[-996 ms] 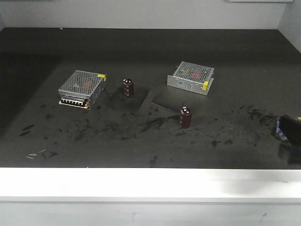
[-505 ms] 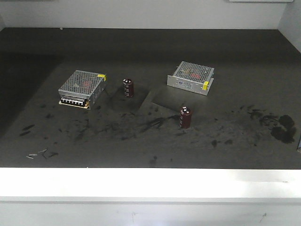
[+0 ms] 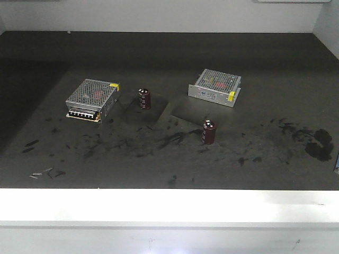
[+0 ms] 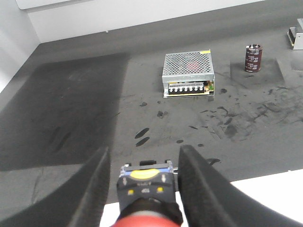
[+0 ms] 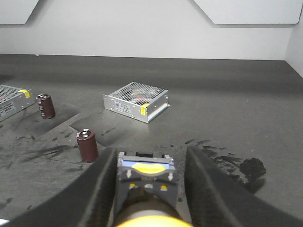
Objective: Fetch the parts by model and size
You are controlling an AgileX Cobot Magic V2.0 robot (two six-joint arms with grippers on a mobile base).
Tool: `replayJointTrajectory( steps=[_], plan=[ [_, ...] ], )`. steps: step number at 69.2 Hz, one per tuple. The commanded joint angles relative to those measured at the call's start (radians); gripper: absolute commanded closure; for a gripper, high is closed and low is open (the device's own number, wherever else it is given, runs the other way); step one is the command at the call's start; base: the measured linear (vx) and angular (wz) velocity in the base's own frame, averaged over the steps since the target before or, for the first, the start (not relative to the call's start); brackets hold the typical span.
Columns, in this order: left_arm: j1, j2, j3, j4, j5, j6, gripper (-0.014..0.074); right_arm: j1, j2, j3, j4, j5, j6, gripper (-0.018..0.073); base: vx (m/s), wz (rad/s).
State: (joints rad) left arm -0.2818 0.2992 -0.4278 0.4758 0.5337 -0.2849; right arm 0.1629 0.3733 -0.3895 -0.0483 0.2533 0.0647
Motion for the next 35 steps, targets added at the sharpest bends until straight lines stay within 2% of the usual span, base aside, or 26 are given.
replayJointTrajectory(
  steps=[1, 35],
  plan=[
    [-0.005, 0.007, -0.024, 0.012, -0.06, -0.007, 0.0603, -0.002, 0.005, -0.027, -0.004, -0.076, -0.006, 0.0564, 0.0, 0.0],
    [-0.005, 0.007, -0.024, 0.012, -0.06, -0.007, 0.0603, -0.002, 0.005, -0.027, -0.004, -0.076, -0.006, 0.0564, 0.0, 0.0]
  ],
)
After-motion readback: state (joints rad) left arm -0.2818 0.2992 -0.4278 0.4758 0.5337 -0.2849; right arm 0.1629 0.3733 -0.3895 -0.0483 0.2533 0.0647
